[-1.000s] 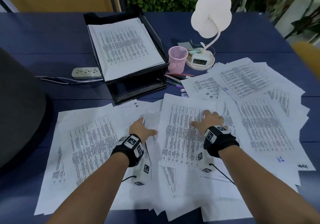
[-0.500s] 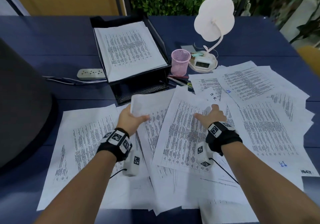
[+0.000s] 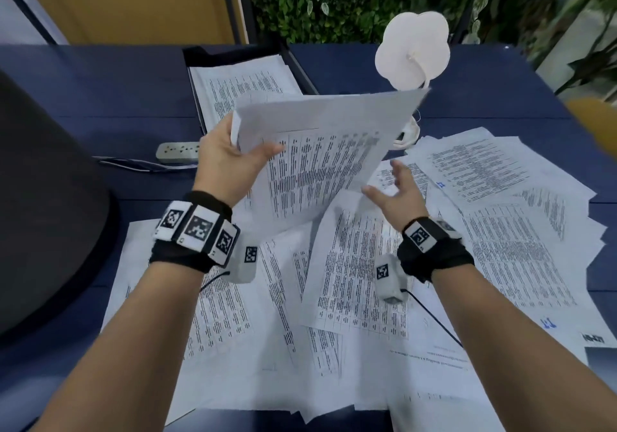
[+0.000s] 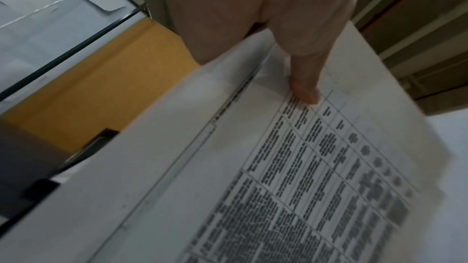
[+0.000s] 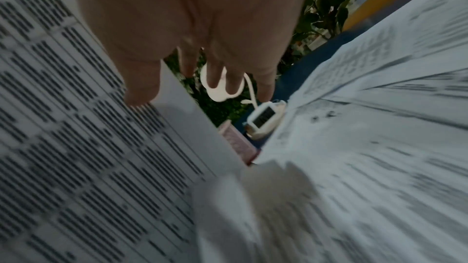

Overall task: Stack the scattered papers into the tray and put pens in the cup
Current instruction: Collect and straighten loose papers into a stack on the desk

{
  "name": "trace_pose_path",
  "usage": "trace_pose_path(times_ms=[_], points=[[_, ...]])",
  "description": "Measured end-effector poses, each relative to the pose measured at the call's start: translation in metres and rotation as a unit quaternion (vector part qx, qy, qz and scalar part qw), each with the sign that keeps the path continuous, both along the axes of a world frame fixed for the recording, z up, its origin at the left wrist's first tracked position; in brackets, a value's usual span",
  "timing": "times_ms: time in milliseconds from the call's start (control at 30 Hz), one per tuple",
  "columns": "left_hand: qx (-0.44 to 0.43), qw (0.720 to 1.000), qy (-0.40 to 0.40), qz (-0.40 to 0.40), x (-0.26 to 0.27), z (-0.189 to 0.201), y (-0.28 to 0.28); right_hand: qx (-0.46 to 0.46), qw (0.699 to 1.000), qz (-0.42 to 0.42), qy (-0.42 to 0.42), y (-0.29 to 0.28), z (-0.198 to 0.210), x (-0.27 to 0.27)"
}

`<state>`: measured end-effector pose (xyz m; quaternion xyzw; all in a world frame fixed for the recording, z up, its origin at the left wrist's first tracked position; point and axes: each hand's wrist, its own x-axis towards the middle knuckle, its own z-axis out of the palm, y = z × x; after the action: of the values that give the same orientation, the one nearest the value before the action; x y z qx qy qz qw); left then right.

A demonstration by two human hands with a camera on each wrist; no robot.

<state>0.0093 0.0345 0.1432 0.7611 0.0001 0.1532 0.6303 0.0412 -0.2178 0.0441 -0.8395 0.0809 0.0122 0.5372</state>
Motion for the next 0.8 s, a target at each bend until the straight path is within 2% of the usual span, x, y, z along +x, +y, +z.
trace_pose_path(times_ms=[133, 200, 267, 367, 467, 567, 733, 800], points=[[-0.043, 0.998, -0.043, -0.006, 0.001, 0.021, -0.005, 0.129, 0.99, 0.028, -0.042, 0.015, 0.049, 0.011], [-0.095, 0.994, -0.06, 0.001, 0.002, 0.025, -0.006, 0.155, 0.985, 0.032, -0.064, 0.02, 0.058, 0.015], [-0.109, 0.993, -0.047, -0.008, 0.003, 0.025, -0.007, 0.19, 0.979, 0.041, -0.069, 0.021, 0.06, 0.016], [-0.072, 0.997, 0.002, -0.032, 0.006, 0.015, -0.009, 0.191, 0.976, 0.078, -0.069, 0.024, 0.063, 0.013], [-0.097, 0.995, 0.032, -0.007, 0.009, 0.004, -0.007, 0.185, 0.976, 0.065, -0.095, 0.025, 0.062, 0.01], [-0.109, 0.993, -0.001, 0.044, 0.006, 0.012, -0.008, 0.196, 0.97, 0.024, -0.145, 0.026, 0.067, 0.005], [-0.106, 0.986, -0.108, 0.063, 0.007, 0.039, -0.008, 0.202, 0.958, 0.015, -0.205, 0.036, 0.093, 0.004], [-0.11, 0.985, -0.119, 0.059, 0.009, 0.045, -0.008, 0.199, 0.955, 0.02, -0.22, 0.039, 0.1, 0.004]])
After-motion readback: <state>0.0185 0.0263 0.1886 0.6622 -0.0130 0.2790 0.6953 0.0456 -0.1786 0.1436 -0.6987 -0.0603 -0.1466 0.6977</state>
